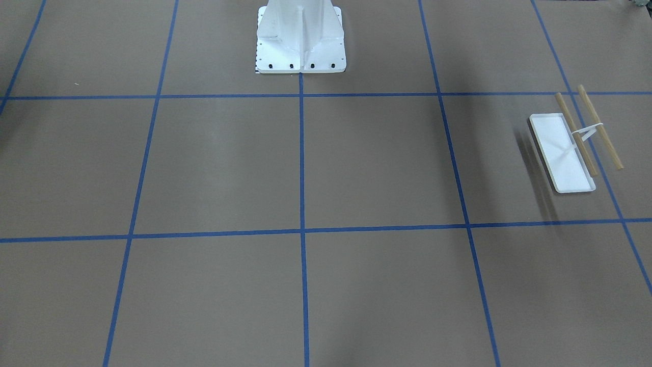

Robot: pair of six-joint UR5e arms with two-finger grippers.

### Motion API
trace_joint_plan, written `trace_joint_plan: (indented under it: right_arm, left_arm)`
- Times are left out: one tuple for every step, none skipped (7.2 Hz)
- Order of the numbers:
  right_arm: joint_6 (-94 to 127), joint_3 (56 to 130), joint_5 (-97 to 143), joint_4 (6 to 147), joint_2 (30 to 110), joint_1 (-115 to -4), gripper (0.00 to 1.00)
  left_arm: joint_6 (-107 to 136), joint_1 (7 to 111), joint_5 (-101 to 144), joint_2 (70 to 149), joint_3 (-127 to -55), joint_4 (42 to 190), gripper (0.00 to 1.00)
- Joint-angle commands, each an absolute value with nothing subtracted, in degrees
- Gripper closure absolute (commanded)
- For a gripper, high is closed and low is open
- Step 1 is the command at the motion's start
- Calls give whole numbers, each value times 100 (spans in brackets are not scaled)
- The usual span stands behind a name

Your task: Hang towel on rack

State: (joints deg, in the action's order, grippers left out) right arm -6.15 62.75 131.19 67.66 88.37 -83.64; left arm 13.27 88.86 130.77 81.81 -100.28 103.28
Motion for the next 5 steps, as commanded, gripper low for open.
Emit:
trace_joint_plan:
  right_arm:
    - [-641, 6284, 13087, 6750, 8824, -8324, 100]
    - [-615, 6293, 13061, 6750, 8816, -8245, 100]
    - [-607, 6302, 13061, 6750, 8815, -8244, 100]
    - [-606, 6354, 13069, 6750, 8815, -8244, 100]
    - [-589, 6450, 13130, 6750, 8711, -8270, 100]
  left_arm:
    - [1327, 8886, 13078, 8183, -10028, 10336, 1]
    - [1327, 8886, 13078, 8183, -10028, 10336, 1]
    - [1327, 8886, 13078, 8191, -10028, 10336, 1]
    - [1327, 8886, 13078, 8191, -10037, 10336, 1]
    - [1327, 8886, 13087, 8191, -10037, 10336, 1]
